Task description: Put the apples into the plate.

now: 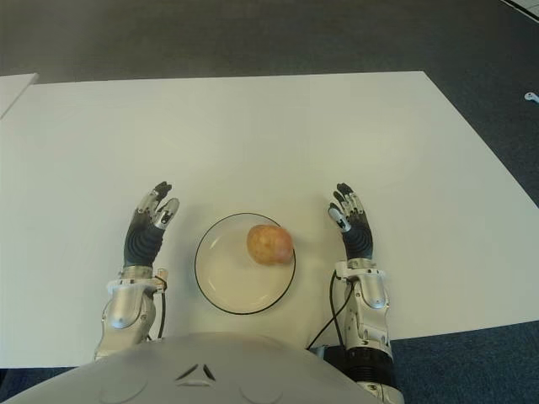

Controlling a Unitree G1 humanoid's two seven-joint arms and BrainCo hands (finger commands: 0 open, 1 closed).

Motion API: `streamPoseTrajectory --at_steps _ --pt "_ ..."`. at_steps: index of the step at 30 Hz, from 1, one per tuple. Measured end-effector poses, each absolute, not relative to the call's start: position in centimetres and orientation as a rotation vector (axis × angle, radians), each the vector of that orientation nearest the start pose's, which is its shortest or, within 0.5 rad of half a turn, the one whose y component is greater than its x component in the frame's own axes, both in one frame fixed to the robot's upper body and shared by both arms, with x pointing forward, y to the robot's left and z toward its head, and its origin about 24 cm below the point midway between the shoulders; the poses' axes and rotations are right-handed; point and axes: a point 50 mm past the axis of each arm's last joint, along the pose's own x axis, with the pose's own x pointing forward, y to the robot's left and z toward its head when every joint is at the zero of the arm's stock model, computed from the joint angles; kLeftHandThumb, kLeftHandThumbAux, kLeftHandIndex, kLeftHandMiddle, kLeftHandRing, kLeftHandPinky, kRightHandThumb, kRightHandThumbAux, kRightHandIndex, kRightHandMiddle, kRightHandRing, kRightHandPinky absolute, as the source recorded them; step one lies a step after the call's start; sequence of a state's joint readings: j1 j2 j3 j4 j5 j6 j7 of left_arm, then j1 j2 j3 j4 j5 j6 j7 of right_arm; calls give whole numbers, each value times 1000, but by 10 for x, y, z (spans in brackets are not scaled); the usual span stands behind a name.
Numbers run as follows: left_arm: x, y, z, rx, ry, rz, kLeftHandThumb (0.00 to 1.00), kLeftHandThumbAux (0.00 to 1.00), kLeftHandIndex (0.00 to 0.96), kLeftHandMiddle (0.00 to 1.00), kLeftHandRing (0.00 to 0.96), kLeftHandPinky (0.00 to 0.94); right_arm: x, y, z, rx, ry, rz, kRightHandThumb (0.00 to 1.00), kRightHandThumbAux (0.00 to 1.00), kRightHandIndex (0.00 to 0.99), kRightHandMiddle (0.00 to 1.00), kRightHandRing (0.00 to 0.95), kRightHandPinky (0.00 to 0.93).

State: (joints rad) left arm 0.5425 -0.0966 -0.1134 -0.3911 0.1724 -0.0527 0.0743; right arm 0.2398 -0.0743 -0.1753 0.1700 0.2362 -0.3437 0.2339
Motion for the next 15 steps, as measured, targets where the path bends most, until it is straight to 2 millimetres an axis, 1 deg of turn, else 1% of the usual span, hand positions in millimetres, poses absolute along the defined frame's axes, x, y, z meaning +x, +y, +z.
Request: streamPoseTrajectory --at_steps 4,7,12,15 --pt "150 143 39 52 39 154 40 448 262 172 175 278 183 -216 -8 106 13 -81 144 543 91 66 18 5" --pt "147 141 41 57 14 159 33 443 271 187 187 262 181 -216 -8 95 11 -86 141 543 94 68 19 9" --pt "142 139 43 100 -9 168 14 429 279 194 191 267 178 -215 -7 78 8 -92 129 549 85 64 19 20" --pt "139 138 42 123 -9 177 4 416 280 193 182 227 176 -214 -5 75 4 -90 128 561 85 68 29 42"
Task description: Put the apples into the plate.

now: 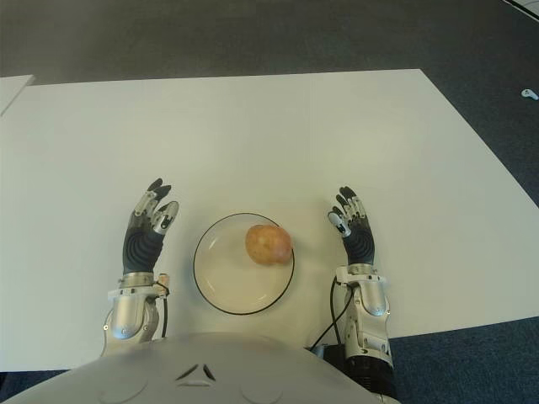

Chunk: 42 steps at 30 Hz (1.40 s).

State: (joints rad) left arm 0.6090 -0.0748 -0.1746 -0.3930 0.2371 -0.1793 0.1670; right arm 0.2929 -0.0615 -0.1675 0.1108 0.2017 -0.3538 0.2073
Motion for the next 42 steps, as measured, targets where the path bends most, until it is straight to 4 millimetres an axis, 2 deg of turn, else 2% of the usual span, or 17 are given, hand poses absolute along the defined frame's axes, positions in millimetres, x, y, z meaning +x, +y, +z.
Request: streamPoseTrajectory --at_steps 4,14,23,32,42 --pt "135 137 38 148 -8 203 0 395 267 190 168 196 173 -212 -2 86 -6 -88 135 583 90 70 41 55" --pt "122 127 9 139 75 199 0 371 209 155 125 152 163 -206 13 125 -32 -64 122 576 80 65 33 32" --pt "118 123 3 109 78 196 3 381 126 137 128 166 155 -206 19 65 -29 -1 115 575 76 43 2 1" --pt "112 119 -8 60 125 195 26 361 127 132 128 181 151 -207 26 42 -45 22 140 563 86 35 0 0" --pt "110 116 -12 17 140 201 75 430 100 117 122 175 146 -204 30 37 -31 63 171 568 97 37 0 8"
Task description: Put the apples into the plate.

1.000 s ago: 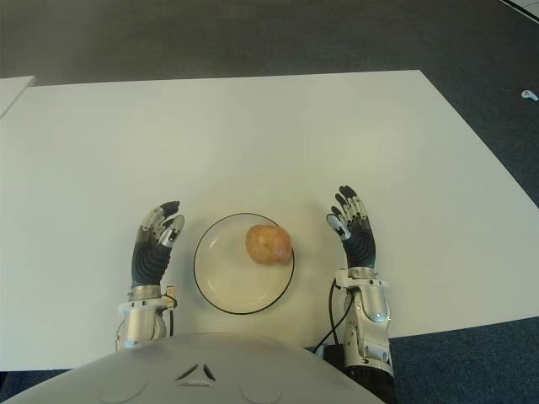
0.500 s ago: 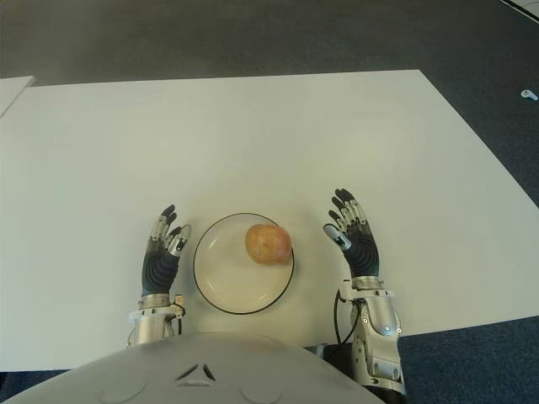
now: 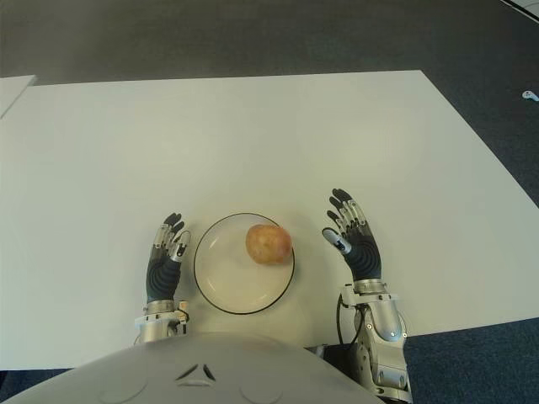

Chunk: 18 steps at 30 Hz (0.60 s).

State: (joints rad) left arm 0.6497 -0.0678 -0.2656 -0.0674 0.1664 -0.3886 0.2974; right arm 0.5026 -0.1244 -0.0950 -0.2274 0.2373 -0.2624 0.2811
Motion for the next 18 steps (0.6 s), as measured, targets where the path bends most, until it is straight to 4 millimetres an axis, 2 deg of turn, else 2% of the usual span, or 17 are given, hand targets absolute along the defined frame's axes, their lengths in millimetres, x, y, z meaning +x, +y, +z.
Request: streamPoseTrajectory --at_steps 18 --pt "110 117 -14 33 199 210 80 528 61 93 92 136 145 -203 32 39 -14 80 177 571 98 57 11 24"
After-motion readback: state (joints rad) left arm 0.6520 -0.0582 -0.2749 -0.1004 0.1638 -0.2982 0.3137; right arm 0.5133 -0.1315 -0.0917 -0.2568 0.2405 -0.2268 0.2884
